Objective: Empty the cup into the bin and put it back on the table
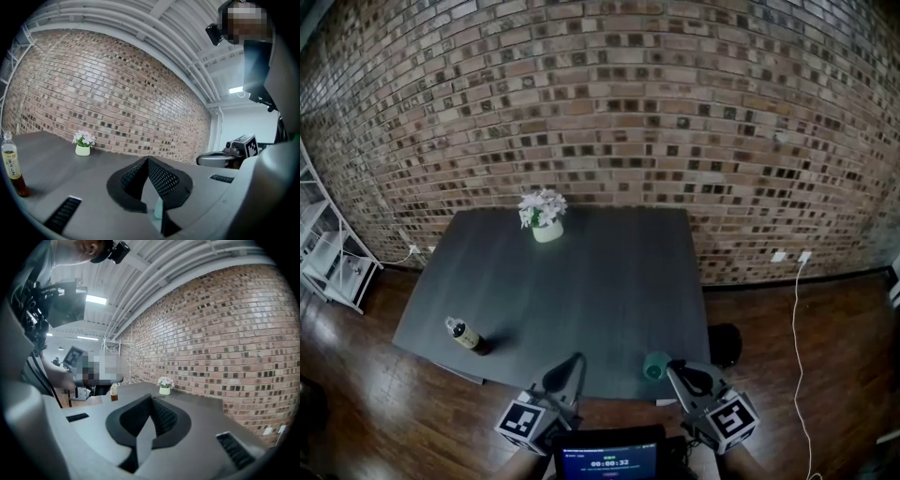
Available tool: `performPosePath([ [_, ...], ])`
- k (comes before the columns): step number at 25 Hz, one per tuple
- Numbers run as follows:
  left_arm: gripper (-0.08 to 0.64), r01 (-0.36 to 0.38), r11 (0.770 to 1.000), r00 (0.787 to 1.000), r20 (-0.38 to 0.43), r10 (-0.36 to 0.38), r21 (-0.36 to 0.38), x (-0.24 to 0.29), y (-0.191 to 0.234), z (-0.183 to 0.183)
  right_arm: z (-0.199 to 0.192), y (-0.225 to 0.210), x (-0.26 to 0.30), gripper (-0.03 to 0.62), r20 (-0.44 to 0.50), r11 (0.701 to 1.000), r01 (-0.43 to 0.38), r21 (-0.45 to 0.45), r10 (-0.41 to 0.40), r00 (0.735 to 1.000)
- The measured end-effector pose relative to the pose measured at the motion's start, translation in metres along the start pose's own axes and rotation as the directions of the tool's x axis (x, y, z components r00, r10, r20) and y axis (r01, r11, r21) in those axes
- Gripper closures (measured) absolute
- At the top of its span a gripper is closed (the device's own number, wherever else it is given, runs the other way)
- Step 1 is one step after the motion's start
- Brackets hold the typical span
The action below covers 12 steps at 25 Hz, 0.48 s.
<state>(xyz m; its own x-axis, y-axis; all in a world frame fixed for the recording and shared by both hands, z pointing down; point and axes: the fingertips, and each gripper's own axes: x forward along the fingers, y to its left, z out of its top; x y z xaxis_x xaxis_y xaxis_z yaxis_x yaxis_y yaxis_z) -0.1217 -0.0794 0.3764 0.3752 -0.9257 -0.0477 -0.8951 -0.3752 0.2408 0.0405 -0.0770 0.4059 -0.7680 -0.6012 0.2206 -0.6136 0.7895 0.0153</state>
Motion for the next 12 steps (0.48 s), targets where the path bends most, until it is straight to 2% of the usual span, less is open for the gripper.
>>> performPosePath([
  [8, 0.560, -0.018, 1.000, 1.000, -0.005, 0.018, -0.004, -0.010, 0.008, -0.006, -0.005, 0.004, -0.003, 0.592, -0.012, 1.000, 0.006, -0.006, -0.006, 1.000],
  [12, 0.560, -0.018, 1.000, 1.000, -0.008, 0.018, 0.007, -0.010, 0.005, 0.003, 0.005, 0.002, -0.008, 0.592, -0.001, 1.000, 0.013, -0.007, -0.013, 1.000],
])
